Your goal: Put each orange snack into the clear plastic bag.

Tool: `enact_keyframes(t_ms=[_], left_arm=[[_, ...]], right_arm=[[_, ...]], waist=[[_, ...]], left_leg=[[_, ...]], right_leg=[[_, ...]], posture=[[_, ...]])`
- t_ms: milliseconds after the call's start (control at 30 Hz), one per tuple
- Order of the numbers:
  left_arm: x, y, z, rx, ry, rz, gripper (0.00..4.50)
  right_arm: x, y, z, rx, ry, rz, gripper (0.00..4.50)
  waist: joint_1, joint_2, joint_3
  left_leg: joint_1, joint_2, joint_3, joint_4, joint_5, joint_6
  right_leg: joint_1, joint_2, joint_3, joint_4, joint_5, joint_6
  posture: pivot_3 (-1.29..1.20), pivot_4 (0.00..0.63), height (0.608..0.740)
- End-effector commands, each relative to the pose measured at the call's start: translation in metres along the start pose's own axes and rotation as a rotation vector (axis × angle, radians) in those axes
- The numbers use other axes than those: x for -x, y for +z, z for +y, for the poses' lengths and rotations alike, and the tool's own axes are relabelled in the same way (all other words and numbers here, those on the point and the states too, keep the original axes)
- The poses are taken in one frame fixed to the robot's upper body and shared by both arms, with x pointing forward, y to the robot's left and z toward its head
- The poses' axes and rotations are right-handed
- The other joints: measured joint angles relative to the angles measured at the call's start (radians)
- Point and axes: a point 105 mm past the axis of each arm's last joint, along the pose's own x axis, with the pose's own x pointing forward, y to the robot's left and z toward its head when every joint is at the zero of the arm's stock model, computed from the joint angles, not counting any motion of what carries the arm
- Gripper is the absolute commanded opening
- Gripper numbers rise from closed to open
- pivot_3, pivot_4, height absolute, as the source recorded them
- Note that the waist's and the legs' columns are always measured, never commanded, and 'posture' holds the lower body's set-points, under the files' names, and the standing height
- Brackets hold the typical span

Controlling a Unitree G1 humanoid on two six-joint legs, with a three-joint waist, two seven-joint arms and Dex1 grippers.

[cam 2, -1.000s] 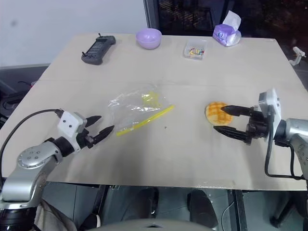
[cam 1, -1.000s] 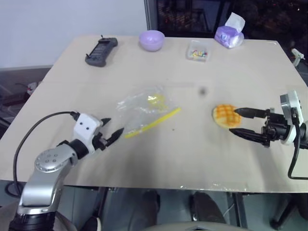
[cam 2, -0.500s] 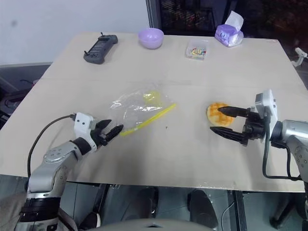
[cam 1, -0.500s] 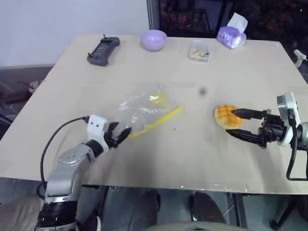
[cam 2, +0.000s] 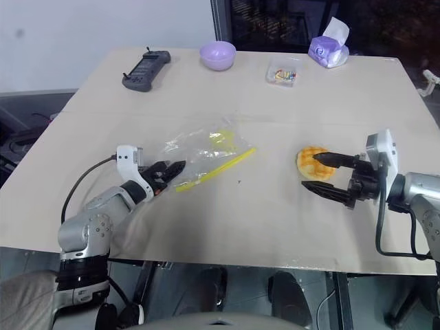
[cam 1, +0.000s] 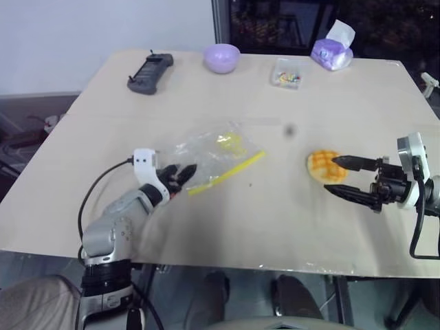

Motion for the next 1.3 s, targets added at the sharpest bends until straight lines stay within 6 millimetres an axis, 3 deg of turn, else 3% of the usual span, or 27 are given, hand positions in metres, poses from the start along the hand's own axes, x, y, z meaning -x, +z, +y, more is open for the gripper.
enact_keyframes(t_ms=[33, 100, 267, 300, 467, 600, 733, 933, 1100, 1300], left_arm=[[-0.004, -0.014, 0.003, 0.073, 0.015, 0.067, 2.99], [-0.005, -0.012, 0.001, 0.084, 0.005, 0.065, 2.47], [-0.008, -0.009, -0.008, 0.094, -0.028, 0.063, 0.27], [-0.009, -0.008, -0.008, 0.096, -0.030, 0.061, 0.09], [-0.011, 0.006, -0.017, 0.133, -0.076, 0.005, 0.09], [-0.006, 0.034, -0.051, 0.282, -0.266, -0.119, 0.09], [0.000, 0.056, -0.077, 0.438, -0.398, -0.186, 0.09], [-0.002, 0.064, -0.091, 0.579, -0.435, -0.173, 0.09], [-0.001, 0.061, -0.102, 0.618, -0.460, -0.134, 0.09], [0.000, 0.061, -0.103, 0.631, -0.452, -0.113, 0.09]], right_arm=[[0.004, 0.011, -0.001, 0.051, -0.018, -0.031, 4.05], [0.004, 0.011, -0.001, 0.051, -0.019, -0.032, 4.06], [0.003, 0.010, -0.003, 0.053, -0.023, -0.036, 4.06], [0.003, 0.011, -0.003, 0.054, -0.024, -0.037, 4.06], [0.002, 0.011, -0.004, 0.056, -0.028, -0.040, 4.06], [-0.002, 0.010, -0.005, 0.058, -0.029, -0.040, 4.06], [-0.019, -0.006, -0.004, 0.097, -0.044, 0.033, 4.06], [-0.059, -0.026, -0.020, 0.390, -0.148, 0.128, 4.06], [-0.106, -0.034, -0.032, 0.573, -0.206, 0.107, 4.06], [-0.153, -0.035, -0.046, 0.658, -0.246, 0.061, 4.06]], waist=[[0.000, 0.000, 0.000], [-0.001, 0.000, 0.000], [0.001, 0.000, 0.000], [0.001, 0.000, 0.000], [0.000, -0.001, 0.000], [-0.001, -0.002, 0.001], [-0.001, -0.002, 0.001], [-0.010, -0.003, 0.002], [-0.003, -0.004, 0.001], [-0.005, -0.005, 0.001]], left_leg=[[0.000, 0.000, 0.000, 0.000, 0.000, 0.000], [0.000, 0.000, 0.000, 0.000, 0.000, 0.000], [-0.001, 0.000, 0.000, 0.000, 0.000, 0.000], [-0.001, 0.000, 0.000, 0.000, 0.000, 0.000], [-0.001, 0.000, -0.001, 0.000, 0.000, 0.000], [-0.002, 0.000, -0.001, 0.000, 0.000, 0.000], [-0.002, 0.000, -0.001, 0.001, 0.000, 0.000], [-0.002, 0.000, -0.001, 0.001, 0.000, -0.001], [-0.002, 0.000, -0.001, 0.001, 0.003, -0.005], [-0.003, 0.000, 0.000, 0.001, 0.003, -0.006]], right_leg=[[0.000, 0.000, 0.000, 0.000, 0.000, 0.000], [0.000, 0.000, 0.000, 0.000, 0.000, 0.000], [0.000, 0.000, 0.000, -0.001, 0.000, 0.000], [0.000, 0.000, -0.001, -0.001, 0.000, 0.000], [0.000, 0.000, -0.001, -0.001, 0.000, 0.000], [0.000, 0.000, -0.001, -0.001, 0.000, 0.000], [0.000, 0.000, -0.002, -0.001, 0.000, 0.000], [-0.001, 0.000, 0.000, -0.001, 0.000, 0.000], [-0.001, 0.000, 0.000, -0.001, 0.000, 0.000], [-0.003, 0.000, 0.001, -0.001, 0.000, 0.000]], posture=[[0.00, 0.150, 0.740], [0.00, 0.150, 0.740], [0.00, 0.150, 0.740], [0.00, 0.150, 0.740], [0.00, 0.150, 0.740], [0.00, 0.150, 0.740], [0.00, 0.150, 0.740], [0.00, 0.150, 0.740], [0.00, 0.150, 0.740], [0.00, 0.150, 0.740]])
